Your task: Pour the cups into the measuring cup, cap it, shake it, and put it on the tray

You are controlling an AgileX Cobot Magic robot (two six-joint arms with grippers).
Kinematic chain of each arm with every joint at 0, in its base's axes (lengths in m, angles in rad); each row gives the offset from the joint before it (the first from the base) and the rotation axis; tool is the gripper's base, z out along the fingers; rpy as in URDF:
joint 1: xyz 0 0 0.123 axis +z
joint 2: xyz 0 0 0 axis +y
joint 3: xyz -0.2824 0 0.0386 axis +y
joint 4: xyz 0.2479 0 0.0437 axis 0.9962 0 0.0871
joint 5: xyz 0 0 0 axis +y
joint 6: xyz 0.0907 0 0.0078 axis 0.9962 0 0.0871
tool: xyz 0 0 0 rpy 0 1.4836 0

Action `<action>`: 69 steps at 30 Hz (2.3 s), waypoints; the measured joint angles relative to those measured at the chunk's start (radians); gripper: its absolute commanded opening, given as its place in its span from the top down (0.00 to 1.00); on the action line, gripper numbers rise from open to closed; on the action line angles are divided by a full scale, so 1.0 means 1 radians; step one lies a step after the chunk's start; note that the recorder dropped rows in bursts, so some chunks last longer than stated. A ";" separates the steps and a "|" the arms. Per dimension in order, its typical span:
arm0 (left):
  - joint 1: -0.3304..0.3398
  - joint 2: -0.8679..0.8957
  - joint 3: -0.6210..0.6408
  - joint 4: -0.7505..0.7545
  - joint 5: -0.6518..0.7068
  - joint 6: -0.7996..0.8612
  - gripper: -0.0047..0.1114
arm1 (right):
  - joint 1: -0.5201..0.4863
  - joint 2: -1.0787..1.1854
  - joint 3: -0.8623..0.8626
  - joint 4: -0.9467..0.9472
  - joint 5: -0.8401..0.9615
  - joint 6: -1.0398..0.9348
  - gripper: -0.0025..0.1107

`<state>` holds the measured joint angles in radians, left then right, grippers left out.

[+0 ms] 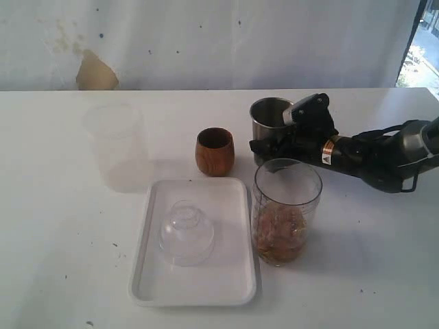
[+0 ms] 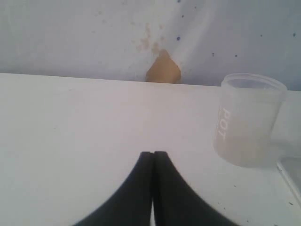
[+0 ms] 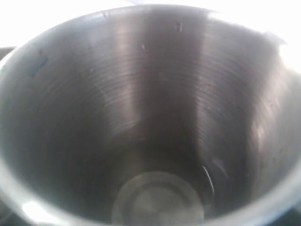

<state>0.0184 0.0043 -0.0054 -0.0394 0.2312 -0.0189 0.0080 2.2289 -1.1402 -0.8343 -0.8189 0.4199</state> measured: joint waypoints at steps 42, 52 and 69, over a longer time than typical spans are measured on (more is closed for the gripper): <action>0.000 0.000 0.000 0.000 0.000 0.000 0.96 | 0.004 -0.070 -0.002 -0.071 0.121 0.203 0.05; 0.000 0.000 0.000 0.000 0.000 0.000 0.96 | 0.004 -0.158 -0.002 -0.084 0.121 0.215 0.05; 0.000 0.000 0.000 0.000 0.000 0.000 0.96 | 0.004 -0.524 -0.002 -0.229 0.163 0.482 0.05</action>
<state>0.0184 0.0043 -0.0054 -0.0394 0.2312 -0.0189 0.0117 1.7050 -1.1426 -1.0636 -0.6555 0.9018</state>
